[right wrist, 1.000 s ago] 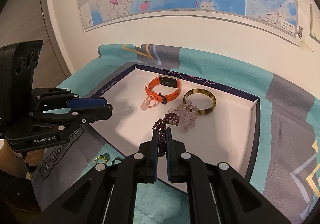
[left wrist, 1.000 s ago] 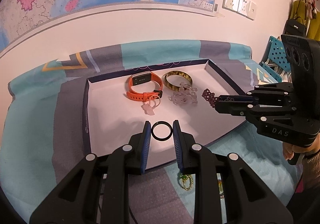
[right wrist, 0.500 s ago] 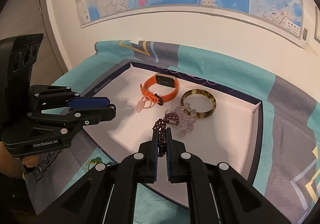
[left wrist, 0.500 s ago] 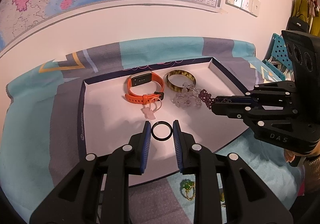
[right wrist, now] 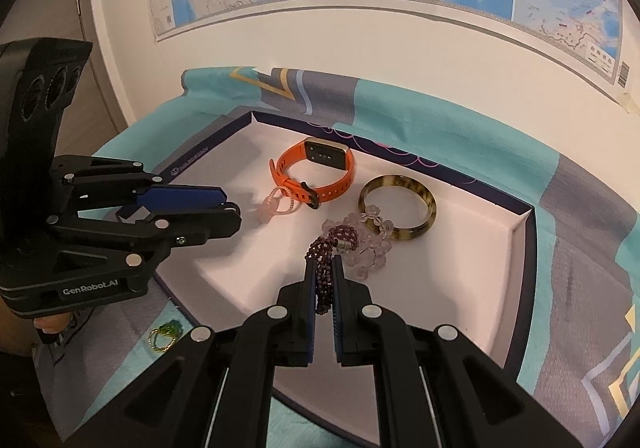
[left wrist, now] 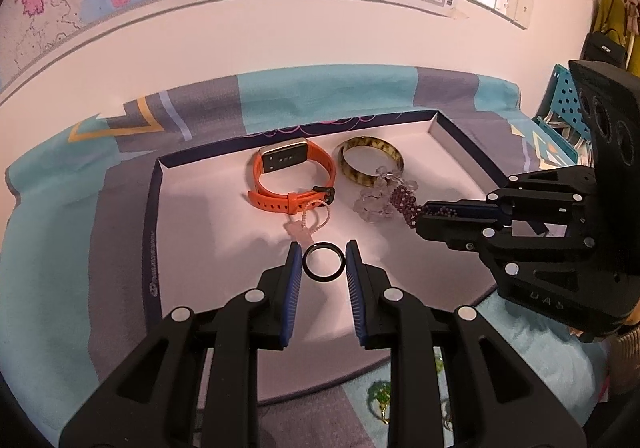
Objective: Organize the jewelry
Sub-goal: 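Open both tools to drop the bracelet and ring into the box, then move both tools back to the loose jewelry beside the box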
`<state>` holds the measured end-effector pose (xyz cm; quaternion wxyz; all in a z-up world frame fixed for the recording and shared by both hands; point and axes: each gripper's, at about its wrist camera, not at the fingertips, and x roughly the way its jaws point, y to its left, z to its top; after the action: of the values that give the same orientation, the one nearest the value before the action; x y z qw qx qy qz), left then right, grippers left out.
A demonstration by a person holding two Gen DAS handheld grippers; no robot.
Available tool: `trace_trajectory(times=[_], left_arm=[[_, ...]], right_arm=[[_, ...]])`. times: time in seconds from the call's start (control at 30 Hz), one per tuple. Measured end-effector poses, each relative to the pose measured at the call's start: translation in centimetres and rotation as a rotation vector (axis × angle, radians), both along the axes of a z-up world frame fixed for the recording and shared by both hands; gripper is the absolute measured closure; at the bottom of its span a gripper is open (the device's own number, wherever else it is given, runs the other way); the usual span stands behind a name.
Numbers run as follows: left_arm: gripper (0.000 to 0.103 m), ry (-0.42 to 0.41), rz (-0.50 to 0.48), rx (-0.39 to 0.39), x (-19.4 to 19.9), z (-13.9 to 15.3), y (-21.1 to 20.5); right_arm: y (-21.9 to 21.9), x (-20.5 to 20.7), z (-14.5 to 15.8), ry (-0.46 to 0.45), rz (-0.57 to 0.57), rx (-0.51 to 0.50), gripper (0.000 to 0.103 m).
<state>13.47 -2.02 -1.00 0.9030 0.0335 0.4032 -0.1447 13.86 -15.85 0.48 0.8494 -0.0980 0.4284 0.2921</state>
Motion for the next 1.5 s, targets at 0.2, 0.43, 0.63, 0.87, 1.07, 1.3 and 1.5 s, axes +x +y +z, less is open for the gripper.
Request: trace_trajectory(times=[0.2,0.43,0.63,0.87,1.07,1.3,1.5], left_arm=[[0.080,0.027,0.011,0.001,1.2,-0.7,-0.4],[0.080,0.067,0.008,-0.007,2.5,-1.8,-0.7],[0.077,0.047,0.015,-0.038,2.1,-1.3,0.0],[0.073,-0.041,0.016,-0.041,-0.8,1.0,1.2],[0.069,-0.098,-0.020,-0.039,-4.9,2.3,2.1],[0.068,-0.078,-0.049,-0.003,-8.3,1.0,2.4],[0.067,-0.045,-0.056,-0.014,-9.5,-0.2,2.8]], right_arm=[[0.3,1.0,-0.4,-0.006,-0.013,-0.017,0.097],[0.1,1.5,-1.0,-0.002,-0.042,-0.023,0.095],[-0.8,0.8,0.3,-0.025,-0.062,0.021,0.088],[-2.1,-1.6,2.7,-0.049,-0.051,0.089,0.081],[-1.9,-5.5,3.8,-0.035,0.038,0.131,0.076],[-0.2,-9.6,1.2,0.065,0.143,0.089,0.076],[0.7,-11.1,-0.4,0.105,0.161,0.080,0.069]])
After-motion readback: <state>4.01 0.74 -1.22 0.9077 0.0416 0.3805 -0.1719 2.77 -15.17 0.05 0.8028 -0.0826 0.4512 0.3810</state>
